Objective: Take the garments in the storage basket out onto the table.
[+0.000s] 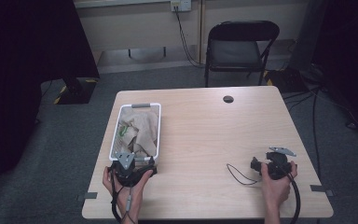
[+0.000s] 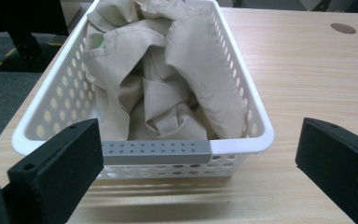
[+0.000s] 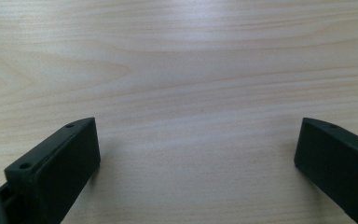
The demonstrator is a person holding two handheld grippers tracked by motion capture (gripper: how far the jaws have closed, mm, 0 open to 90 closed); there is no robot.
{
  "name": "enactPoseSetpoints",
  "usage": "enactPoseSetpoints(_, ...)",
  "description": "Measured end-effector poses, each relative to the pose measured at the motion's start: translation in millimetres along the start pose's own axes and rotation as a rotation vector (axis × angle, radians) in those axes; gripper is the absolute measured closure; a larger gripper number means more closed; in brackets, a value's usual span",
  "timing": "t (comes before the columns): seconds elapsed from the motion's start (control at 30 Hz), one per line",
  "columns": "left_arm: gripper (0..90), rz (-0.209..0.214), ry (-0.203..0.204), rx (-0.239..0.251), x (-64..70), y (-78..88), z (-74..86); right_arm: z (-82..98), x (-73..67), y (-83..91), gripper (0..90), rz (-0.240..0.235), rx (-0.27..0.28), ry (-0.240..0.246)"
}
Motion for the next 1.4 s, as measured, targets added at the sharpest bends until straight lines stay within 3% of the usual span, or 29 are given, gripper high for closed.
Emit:
enactPoseSetpoints(0.5, 0.6, 0.013, -0.005, -0.02, -2.2, -4.1, -19.5, 0.0, 0.0, 0.0, 0.0, 0.0, 0.0, 0.0)
enactPoseSetpoints(0.57, 0.7, -0.002, -0.003, -0.009, -2.6, -5.1, -22.6, 0.0, 0.0, 0.0, 0.0, 0.0, 0.0, 0.0)
enactPoseSetpoints(0.73, 3.0, 0.014, 0.02, 0.003, -2.7, -7.6, -31.7, 0.0, 0.0, 0.0, 0.0, 0.0, 0.0, 0.0)
enactPoseSetpoints(0.9, 2.1, -0.003, 0.015, 0.025, -7.0, -10.7, -44.8, 0.0, 0.0, 0.0, 0.0, 0.0, 0.0, 0.0)
enactPoseSetpoints(1.4, 3.1, 0.041, 0.024, -0.017, -16.7, -31.5, -66.5, 0.0, 0.0, 0.0, 0.0, 0.0, 0.0, 0.0)
Point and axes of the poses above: each handheld gripper's, and its own axes: y roughly backward along the jaws, z roughly out of its underside, x roughly to its right, the point moved 5 cm from there along -y, roughly forward along the jaws, and after that the axes turned 3 degrees about -z, right-handed, at the moved point
